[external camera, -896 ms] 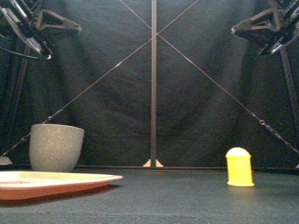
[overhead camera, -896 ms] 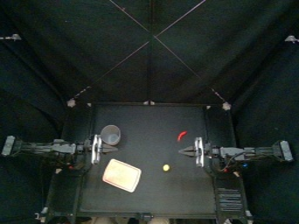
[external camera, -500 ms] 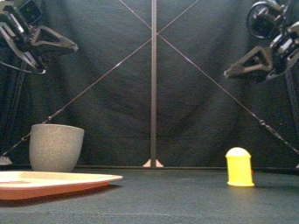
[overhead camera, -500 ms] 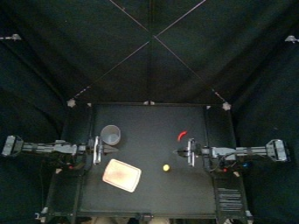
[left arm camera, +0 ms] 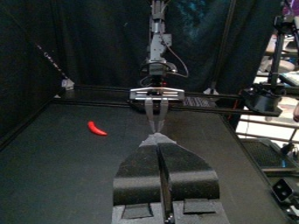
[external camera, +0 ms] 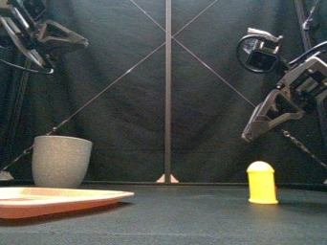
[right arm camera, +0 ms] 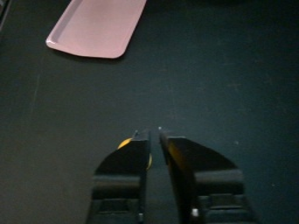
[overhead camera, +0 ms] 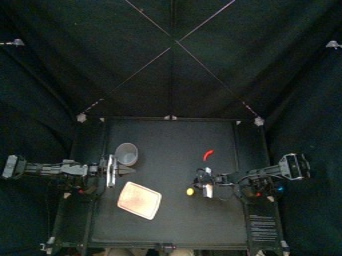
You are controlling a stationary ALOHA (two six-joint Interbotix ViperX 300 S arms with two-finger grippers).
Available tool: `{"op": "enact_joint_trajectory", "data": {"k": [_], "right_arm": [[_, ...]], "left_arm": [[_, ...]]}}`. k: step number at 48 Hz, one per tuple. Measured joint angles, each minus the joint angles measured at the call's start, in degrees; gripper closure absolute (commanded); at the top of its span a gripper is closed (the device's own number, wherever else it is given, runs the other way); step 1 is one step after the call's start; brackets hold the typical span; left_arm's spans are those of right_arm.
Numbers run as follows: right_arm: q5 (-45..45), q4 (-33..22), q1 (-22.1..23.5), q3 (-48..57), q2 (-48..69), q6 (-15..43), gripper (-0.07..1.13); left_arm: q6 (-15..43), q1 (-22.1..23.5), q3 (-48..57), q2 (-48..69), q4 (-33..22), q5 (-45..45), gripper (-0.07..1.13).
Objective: Pick the yellow can then place it in the grey bowl
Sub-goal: Pick the yellow can
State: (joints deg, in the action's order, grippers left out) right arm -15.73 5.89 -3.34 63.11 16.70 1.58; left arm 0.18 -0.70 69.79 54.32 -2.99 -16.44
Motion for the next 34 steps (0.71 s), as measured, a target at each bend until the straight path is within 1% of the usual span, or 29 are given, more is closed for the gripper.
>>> {"op": "enact_joint_trajectory", "data": {"k": [4,7,16,23,34], "right_arm": [[0.0,0.35,-0.44,-1.49,-1.49,-0.09,0.11],[0.09,0.53,-0.44,-2.29,-1.93,-0.09,0.06],[0.18,0.97,-0.53,-2.64,-2.64,-0.09,0.06],[1.41,2.64,-1.23,-2.72,-3.52,-0.09,0.06],[3.34,4.22,-5.36,-3.34,-6.68,-0.09,0.06]], "left_arm": [[0.0,0.0,-0.26,0.0,0.44,0.0,1.04],[0.0,0.0,-0.44,0.0,0.7,0.0,1.04],[0.0,0.0,-0.62,0.0,0.97,0.0,1.04],[0.0,-0.09,-0.62,0.0,0.97,0.0,1.04],[0.0,-0.7,-0.62,0.0,0.97,0.0,1.04]]}}
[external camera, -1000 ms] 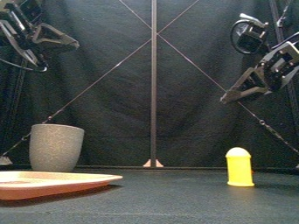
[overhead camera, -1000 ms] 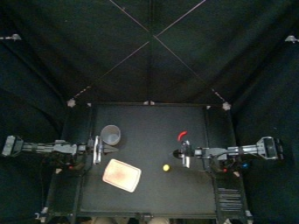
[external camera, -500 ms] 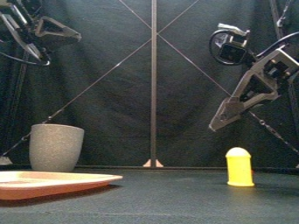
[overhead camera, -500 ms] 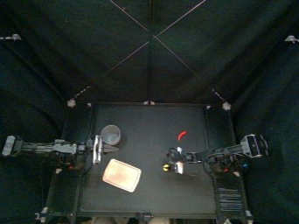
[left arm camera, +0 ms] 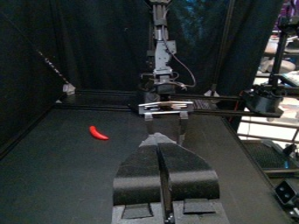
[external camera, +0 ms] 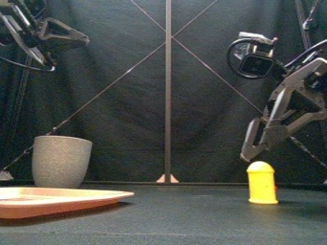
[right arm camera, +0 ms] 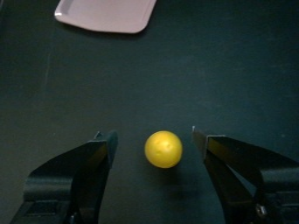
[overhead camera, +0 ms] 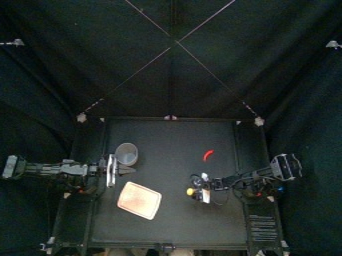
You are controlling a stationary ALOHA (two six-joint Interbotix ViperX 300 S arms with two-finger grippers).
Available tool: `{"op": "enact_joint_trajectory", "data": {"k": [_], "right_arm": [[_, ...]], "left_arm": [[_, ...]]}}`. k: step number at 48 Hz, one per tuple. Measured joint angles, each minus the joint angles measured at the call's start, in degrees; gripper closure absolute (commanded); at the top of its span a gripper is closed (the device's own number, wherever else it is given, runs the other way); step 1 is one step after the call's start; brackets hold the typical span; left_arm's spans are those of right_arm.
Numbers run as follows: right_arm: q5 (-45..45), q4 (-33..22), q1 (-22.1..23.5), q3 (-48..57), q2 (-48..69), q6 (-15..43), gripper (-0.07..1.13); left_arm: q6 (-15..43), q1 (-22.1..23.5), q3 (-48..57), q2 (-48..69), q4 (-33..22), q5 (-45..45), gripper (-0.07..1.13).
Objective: Pick the yellow can then place it in the grey bowl
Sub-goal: Pick the yellow can
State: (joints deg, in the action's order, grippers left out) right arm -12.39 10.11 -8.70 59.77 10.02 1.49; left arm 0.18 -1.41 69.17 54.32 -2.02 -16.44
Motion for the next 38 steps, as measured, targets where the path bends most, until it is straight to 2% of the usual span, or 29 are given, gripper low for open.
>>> {"op": "enact_joint_trajectory", "data": {"k": [9,30,38], "right_arm": [[0.0,2.37,-0.88,-0.26,-3.52,0.0,0.06],[-0.09,2.29,-0.53,-2.72,-10.72,0.0,0.07],[0.0,2.29,-0.44,-2.9,-10.9,0.09,0.17]], "left_arm": [[-0.09,-0.44,0.0,0.09,0.0,0.09,1.04],[0.0,-0.62,0.35,0.0,0.0,0.0,1.04],[0.0,-0.62,0.44,0.0,0.0,0.0,1.04]]}}
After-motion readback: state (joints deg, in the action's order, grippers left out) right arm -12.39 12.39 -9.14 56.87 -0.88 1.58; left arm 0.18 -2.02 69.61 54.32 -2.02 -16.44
